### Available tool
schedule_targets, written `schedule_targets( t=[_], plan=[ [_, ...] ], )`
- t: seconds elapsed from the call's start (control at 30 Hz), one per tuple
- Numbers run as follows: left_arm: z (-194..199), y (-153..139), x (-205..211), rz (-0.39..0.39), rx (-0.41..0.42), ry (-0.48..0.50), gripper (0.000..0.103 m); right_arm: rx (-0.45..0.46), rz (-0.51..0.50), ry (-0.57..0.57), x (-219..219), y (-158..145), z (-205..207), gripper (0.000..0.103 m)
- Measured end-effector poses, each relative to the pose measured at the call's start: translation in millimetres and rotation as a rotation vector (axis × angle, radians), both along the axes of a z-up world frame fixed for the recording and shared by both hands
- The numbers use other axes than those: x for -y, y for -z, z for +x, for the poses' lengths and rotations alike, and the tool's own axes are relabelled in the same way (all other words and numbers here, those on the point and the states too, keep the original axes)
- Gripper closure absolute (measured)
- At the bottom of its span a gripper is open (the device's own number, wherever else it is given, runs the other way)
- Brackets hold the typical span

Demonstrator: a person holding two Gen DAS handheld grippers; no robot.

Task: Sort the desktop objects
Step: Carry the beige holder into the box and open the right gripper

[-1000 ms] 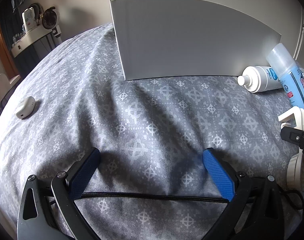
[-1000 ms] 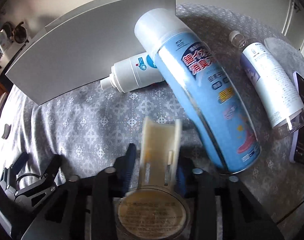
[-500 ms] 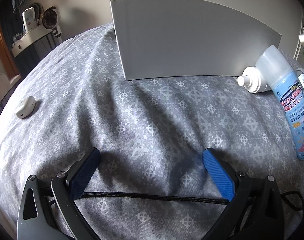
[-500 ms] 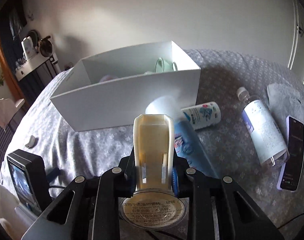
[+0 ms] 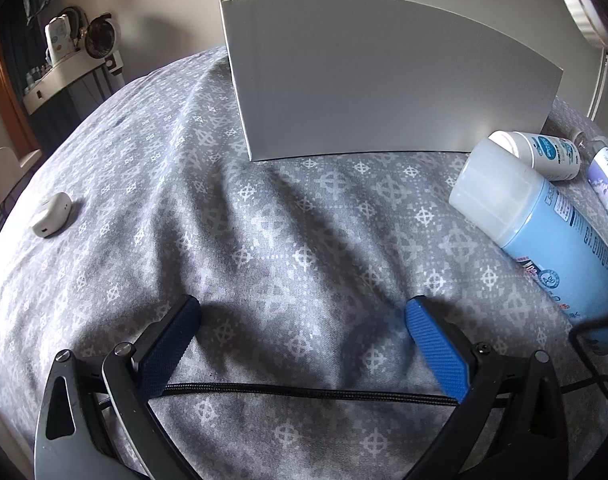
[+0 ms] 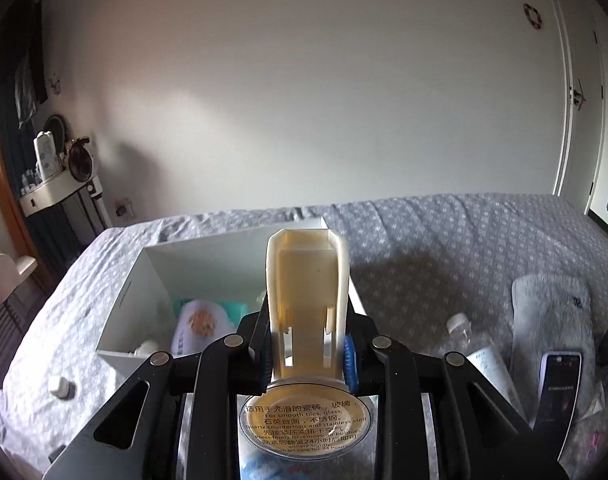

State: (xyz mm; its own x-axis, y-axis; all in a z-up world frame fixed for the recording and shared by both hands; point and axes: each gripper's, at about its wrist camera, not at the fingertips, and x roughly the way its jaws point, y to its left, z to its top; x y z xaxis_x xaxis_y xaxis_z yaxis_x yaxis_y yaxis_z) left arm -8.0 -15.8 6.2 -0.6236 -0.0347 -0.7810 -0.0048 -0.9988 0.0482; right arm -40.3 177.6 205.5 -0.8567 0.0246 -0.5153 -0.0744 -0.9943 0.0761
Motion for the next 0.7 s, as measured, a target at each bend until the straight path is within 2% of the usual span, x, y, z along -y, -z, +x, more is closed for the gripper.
schedule_targets(
  t=[0.13, 0.23, 0.43, 0.57, 0.7],
  plan=[
    [1, 0, -1, 0.0, 0.0, -0.001, 0.0, -0.028, 0.04, 0.01, 9, -18, -37, 0.08],
    [1, 0, -1, -0.001, 0.0, -0.001, 0.0, -0.017, 0.07, 0.009, 19, -15, -69, 0.08],
    [1, 0, -1, -0.002, -0.001, -0.002, 0.0, 0.11, 0.087, -0.028, 42, 35, -117, 0.08],
    [2, 0, -2, -0.002, -0.001, -0.002, 0.0, 0.18, 0.093, -0.067, 53, 70, -123, 0.08],
    [3, 0, -3, -0.002, -0.001, -0.002, 0.0, 0.233, 0.083, -0.097, 55, 83, -120, 0.08]
  ],
)
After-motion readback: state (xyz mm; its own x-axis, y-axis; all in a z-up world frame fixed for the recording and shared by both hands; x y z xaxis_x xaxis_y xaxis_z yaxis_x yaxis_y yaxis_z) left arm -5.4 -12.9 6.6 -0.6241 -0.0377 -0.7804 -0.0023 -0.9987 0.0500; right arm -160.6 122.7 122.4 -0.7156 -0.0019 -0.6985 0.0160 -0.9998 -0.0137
